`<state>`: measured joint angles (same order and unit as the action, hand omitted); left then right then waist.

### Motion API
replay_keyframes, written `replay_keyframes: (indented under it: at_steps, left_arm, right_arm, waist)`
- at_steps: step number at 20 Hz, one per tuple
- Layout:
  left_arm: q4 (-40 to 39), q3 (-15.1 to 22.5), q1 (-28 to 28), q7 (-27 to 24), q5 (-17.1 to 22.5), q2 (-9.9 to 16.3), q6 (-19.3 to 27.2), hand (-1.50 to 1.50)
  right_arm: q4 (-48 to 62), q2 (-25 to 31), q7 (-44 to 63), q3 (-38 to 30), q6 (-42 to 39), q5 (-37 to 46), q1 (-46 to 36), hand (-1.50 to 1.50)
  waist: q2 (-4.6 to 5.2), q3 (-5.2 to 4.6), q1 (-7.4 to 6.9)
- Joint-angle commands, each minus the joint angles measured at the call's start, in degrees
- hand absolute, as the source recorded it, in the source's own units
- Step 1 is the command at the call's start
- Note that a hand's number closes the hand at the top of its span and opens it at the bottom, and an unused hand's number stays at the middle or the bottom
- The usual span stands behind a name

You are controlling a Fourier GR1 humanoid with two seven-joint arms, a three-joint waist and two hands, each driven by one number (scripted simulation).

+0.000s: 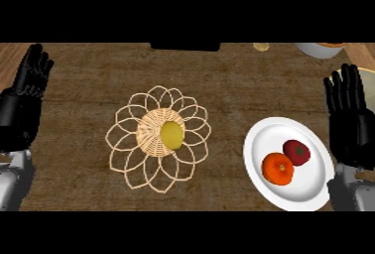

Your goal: Pick the tomato from the plate and place it in the bowl

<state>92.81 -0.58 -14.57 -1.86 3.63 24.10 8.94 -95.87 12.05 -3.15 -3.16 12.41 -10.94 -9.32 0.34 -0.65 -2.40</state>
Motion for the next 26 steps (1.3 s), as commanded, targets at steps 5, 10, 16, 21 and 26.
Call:
replay_keyframes:
  at_steps: [5, 10, 16, 21, 26]
  left_arm:
    - [-2.5, 5.0, 4.3, 3.4, 1.7, -7.4, 0.4, 0.00]
    - [-4.6, 8.0, 5.7, 6.9, 2.6, -12.0, 1.5, 0.00]
    - [-5.2, 9.0, 6.9, 4.7, 1.3, -13.1, 0.2, 0.00]
    - [-2.3, 12.2, 6.7, 8.5, -2.3, -16.2, 3.1, 0.00]
    - [-0.5, 9.0, 9.1, 7.6, 0.1, -13.0, -0.3, 0.00]
  right_arm:
    - [2.5, 9.8, 2.6, 17.5, -22.5, 4.6, 5.3, 1.50]
    - [7.4, 5.7, -19.0, 8.0, -5.8, 12.3, 13.0, -1.50]
    - [5.3, 4.7, -35.9, 5.9, -12.9, 7.1, 20.2, -1.50]
    - [-2.6, 10.3, -25.4, 0.8, -11.4, 9.4, 19.2, -1.50]
    - [-12.2, 15.6, -5.6, -0.9, -11.4, 10.3, 18.2, -1.50]
  waist:
    - [-0.01, 0.56, 1.54]
    - [-0.16, 0.94, 4.12]
    - [-0.44, 0.67, 3.02]
    - [-0.44, 0.63, 2.69]
    - [-0.49, 0.59, 2.44]
